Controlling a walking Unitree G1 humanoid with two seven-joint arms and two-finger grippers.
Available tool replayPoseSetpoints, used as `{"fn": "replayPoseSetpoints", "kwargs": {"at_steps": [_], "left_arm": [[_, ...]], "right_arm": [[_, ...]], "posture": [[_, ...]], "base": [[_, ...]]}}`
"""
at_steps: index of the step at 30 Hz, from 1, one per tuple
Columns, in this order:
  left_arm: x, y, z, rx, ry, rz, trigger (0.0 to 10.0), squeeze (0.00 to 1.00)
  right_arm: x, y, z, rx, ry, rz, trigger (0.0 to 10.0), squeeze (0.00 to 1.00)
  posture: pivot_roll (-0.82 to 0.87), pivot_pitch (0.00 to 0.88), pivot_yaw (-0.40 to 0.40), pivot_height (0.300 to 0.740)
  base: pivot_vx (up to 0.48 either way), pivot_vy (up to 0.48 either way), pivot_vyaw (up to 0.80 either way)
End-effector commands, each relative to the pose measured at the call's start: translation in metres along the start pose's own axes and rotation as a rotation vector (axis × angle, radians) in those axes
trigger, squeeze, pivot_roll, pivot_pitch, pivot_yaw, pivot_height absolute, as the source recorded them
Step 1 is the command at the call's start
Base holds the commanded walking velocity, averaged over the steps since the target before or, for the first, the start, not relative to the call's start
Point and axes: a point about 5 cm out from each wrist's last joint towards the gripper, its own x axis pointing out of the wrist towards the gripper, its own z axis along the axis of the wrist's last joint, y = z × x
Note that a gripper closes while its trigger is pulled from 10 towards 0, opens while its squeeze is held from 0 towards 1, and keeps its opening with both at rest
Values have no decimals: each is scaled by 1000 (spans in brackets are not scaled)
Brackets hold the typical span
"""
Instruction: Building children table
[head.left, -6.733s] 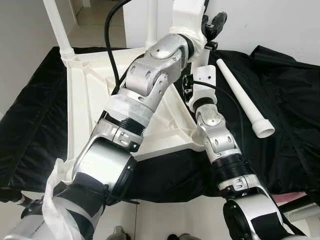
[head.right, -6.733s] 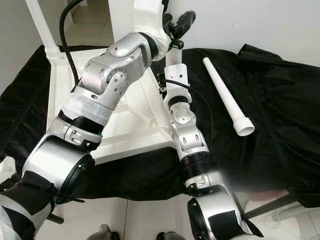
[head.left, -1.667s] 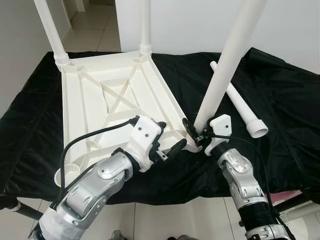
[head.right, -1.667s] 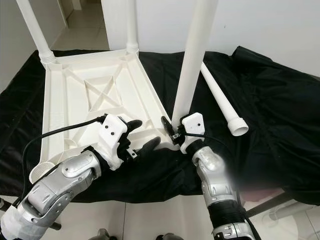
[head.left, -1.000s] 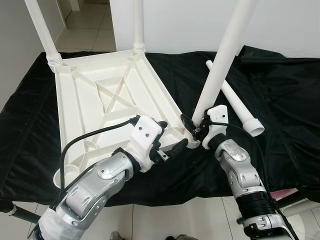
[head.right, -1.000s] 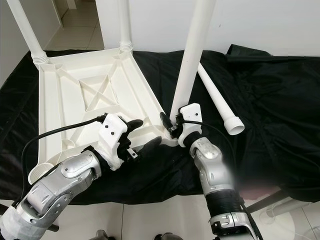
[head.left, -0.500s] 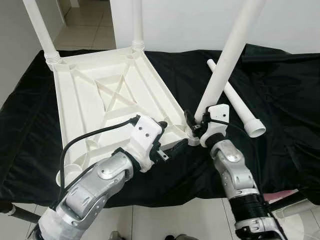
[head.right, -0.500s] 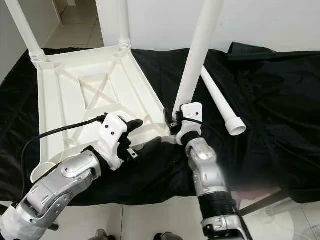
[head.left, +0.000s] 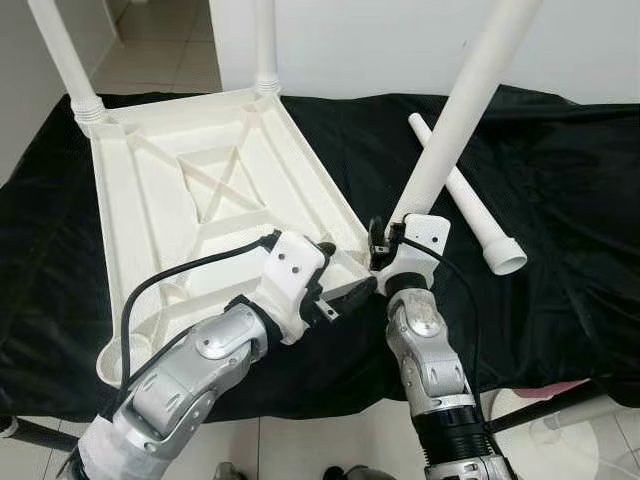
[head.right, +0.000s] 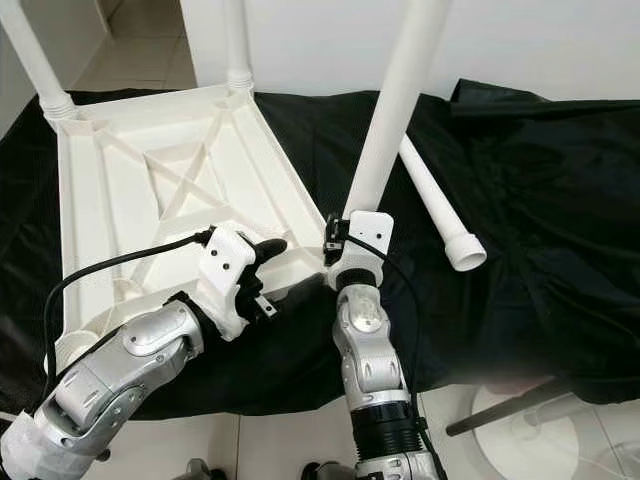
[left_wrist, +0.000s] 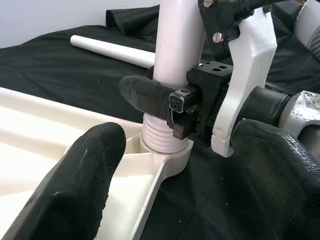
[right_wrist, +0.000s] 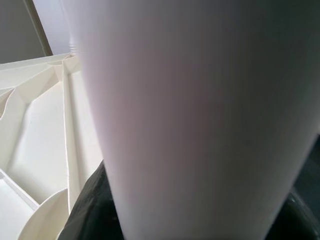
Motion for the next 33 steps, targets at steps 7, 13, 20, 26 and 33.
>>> {"fn": "replayPoseSetpoints", "kwargs": {"at_steps": [7,13,20,26,33], "left_arm": [[2,-10,0,4,-4,-140,10000,0],[4,-10,0,11,-5,-140,10000,0],[4,-9,0,15,-7,-139,10000,0],[5,-8,0,16,-5,-140,10000,0],[6,-8,-2,17,4,-139,10000,0]], "right_arm": [[-3,-6,-5,46,8,47,10000,1000],[3,-21,4,28,-40,102,10000,1000],[7,-32,6,-47,-39,294,10000,0],[9,-36,6,-101,-36,429,10000,0],[14,-44,1,-179,16,652,10000,0]], "posture": [[-27,108,-34,740],[-27,95,-35,740],[-27,86,-30,740],[-30,84,-27,740],[-36,89,-18,740]], "base": [[0,0,0],[0,0,0],[0,0,0],[0,0,0],[0,0,0]]}}
